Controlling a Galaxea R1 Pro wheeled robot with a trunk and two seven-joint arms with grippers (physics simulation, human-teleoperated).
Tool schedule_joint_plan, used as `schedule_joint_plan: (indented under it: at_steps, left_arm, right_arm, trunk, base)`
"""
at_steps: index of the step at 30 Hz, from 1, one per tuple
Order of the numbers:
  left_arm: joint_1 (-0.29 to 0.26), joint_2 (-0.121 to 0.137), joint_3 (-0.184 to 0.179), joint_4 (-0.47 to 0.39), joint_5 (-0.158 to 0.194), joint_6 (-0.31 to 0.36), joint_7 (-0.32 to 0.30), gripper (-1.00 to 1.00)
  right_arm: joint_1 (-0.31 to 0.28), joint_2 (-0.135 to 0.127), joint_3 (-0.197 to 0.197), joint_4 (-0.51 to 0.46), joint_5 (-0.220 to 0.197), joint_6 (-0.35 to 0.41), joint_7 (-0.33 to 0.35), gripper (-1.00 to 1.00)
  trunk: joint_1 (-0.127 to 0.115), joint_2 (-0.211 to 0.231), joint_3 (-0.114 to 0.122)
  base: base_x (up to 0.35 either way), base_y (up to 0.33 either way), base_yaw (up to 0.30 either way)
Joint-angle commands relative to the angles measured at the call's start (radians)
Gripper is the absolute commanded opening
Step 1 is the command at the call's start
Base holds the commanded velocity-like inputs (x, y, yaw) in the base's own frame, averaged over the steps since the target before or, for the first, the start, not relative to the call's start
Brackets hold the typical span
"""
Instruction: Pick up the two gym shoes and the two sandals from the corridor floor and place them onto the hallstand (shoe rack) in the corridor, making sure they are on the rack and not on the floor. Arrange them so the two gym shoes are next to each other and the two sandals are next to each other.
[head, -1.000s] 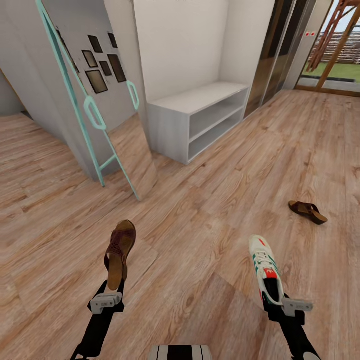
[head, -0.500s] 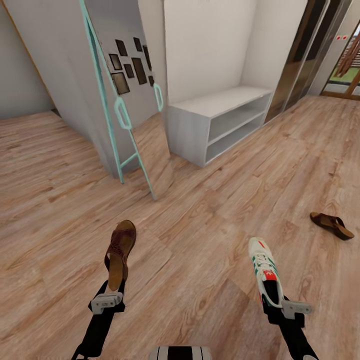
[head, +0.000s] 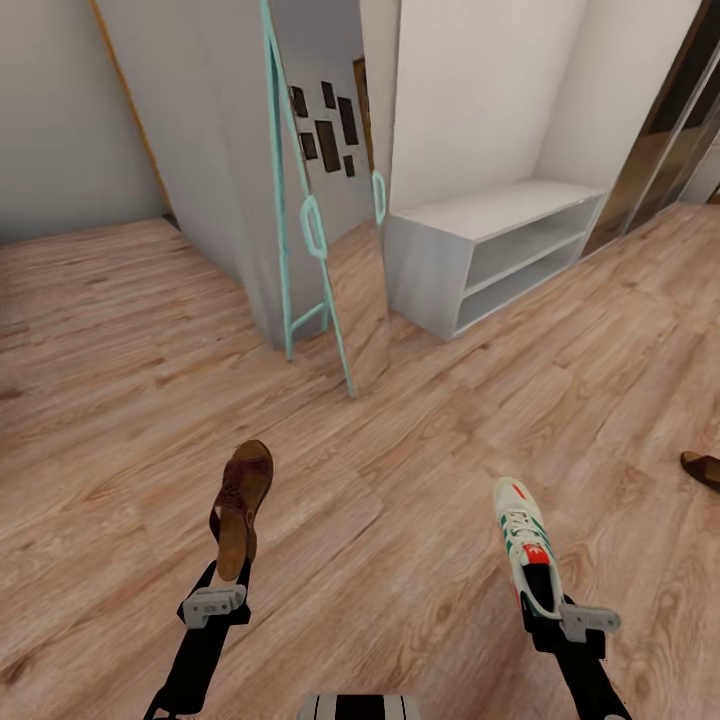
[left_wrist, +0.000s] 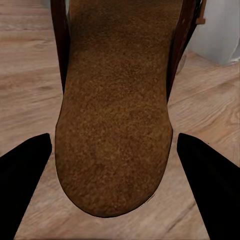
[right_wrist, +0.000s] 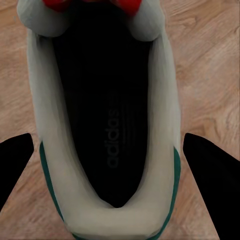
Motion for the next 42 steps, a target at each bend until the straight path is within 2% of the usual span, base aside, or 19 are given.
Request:
schedule_joint_plan:
  at_steps: [1, 12, 16, 26, 32, 42]
  left_arm:
    - [0.000, 0.000, 0.000, 0.000, 0.000, 0.000, -0.001, -1.00]
    - [0.001, 0.000, -0.001, 0.001, -0.001, -0.002, 0.003, -1.00]
    - [0.001, 0.001, -0.001, 0.006, -0.002, -0.005, 0.004, -1.00]
    - [0.001, -0.002, -0.001, 0.021, -0.001, -0.050, 0.006, -1.00]
    - [0.002, -0.003, -0.001, 0.023, -0.001, -0.057, 0.006, -1.00]
    - [0.002, -0.004, -0.001, 0.023, -0.001, -0.060, 0.007, -1.00]
  right_arm:
    - [0.000, 0.000, 0.000, 0.000, 0.000, 0.000, -0.001, -1.00]
    - [0.001, 0.000, 0.009, 0.000, 0.000, -0.007, 0.000, -1.00]
    - [0.005, 0.000, 0.014, 0.001, 0.000, -0.038, 0.002, -1.00]
    - [0.039, 0.000, 0.076, 0.002, 0.000, -0.110, 0.000, -1.00]
    - [0.043, 0.002, 0.090, 0.003, 0.000, -0.119, -0.001, -1.00]
    - [0.044, 0.019, 0.114, 0.023, 0.001, -0.124, -0.003, -1.00]
  trunk:
    - [0.000, 0.000, 0.000]
    - [0.000, 0.000, 0.004]
    - [0.000, 0.000, 0.005]
    - [0.000, 0.000, 0.006]
    - [0.000, 0.000, 0.006]
    - [0.000, 0.000, 0.006]
  base:
    - [-0.009, 0.021, 0.224]
    - [-0.003, 0.007, 0.241]
    - [0.000, 0.001, 0.172]
    - [0.000, 0.000, 0.114]
    - [0.000, 0.000, 0.205]
    - [0.000, 0.000, 0.266]
